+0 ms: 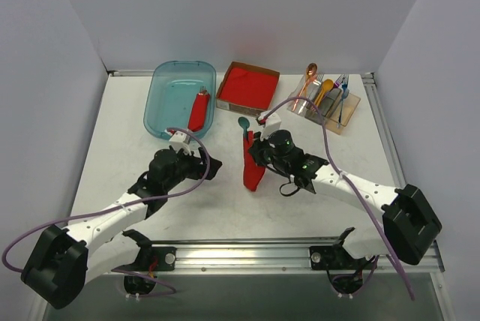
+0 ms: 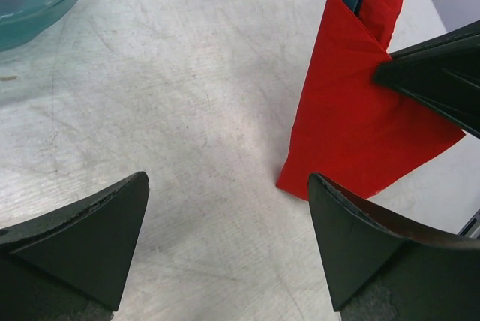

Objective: Place the utensils on the paper napkin and roll it up
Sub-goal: Pick up the utensils from the center of the board.

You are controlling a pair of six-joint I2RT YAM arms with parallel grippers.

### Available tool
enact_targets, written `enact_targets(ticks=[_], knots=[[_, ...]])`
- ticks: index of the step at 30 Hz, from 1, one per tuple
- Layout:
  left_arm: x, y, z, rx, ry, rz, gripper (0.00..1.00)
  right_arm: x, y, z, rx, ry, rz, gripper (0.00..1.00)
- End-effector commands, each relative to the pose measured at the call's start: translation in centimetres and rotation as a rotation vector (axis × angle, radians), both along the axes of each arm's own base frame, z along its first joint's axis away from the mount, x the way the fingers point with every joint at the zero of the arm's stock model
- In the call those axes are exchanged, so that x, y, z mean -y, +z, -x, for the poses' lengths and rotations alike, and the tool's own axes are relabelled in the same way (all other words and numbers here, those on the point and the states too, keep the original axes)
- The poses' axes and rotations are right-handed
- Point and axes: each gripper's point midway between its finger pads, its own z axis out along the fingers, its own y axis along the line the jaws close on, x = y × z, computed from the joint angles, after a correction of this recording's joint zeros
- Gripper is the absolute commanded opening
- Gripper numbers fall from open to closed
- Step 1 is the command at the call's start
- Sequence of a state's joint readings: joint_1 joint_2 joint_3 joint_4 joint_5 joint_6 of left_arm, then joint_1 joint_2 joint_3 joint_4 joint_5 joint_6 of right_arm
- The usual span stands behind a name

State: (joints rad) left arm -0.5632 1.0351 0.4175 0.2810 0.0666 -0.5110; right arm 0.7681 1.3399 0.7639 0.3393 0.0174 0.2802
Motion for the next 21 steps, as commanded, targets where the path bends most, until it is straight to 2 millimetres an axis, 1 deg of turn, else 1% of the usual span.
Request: enact_targets(ticks=[1,2,3,5,6,8,11,12,15,16,18,19,20,21], knots=[[0.8,3.3,-0.6,0.121,-0.039,0.091,0.96,-0.7,4.8,-0.3,0.109,0.016,-0.076,0.0],[0.9,2.9,-0.4,0.121,-0.046,0.094,0.96,-0.6,5.3,-0.2,0.119,0.015,-0.081,0.0],[1.1,3.5,-0.5,0.141,-0.054,0.114,0.96,-0.6,5.4,-0.2,0.122,0.012,-0.082,0.0],[1.4,3.4,-0.5,0.145,-0.067,0.123,0.96,-0.6,6.0,0.0,0.13,0.015,-0.092,0.0],[1.7,3.9,-0.5,0.163,-0.079,0.14,0.97,-0.5,6.1,0.0,0.129,0.014,-0.096,0.0],[1.9,3.8,-0.7,0.167,-0.086,0.146,0.97,-0.6,6.7,0.2,0.139,0.017,-0.11,0.0],[2.1,4.5,-0.7,0.191,-0.092,0.164,0.97,-0.8,7.7,0.4,0.148,0.021,-0.126,0.0],[2.2,5.1,-0.7,0.21,-0.099,0.174,0.97,-1.0,8.4,0.5,0.158,0.027,-0.133,0.0],[2.5,6.3,-0.6,0.245,-0.123,0.186,0.97,-1.0,9.4,0.7,0.171,0.034,-0.141,0.0],[2.8,7.1,-0.7,0.264,-0.133,0.189,0.97,-1.2,10.0,1.0,0.174,0.041,-0.147,0.0],[3.2,8.1,-0.7,0.28,-0.16,0.199,0.97,-1.2,11.5,1.4,0.193,0.056,-0.171,0.0],[3.4,8.5,-0.6,0.289,-0.171,0.205,0.97,-1.2,11.7,1.4,0.195,0.06,-0.171,0.0],[3.5,9.1,-0.5,0.299,-0.183,0.212,0.97,-1.2,12.4,1.6,0.205,0.062,-0.183,0.0],[3.9,9.3,-0.2,0.293,-0.209,0.215,0.97,-1.0,12.7,1.7,0.208,0.063,-0.184,0.0]])
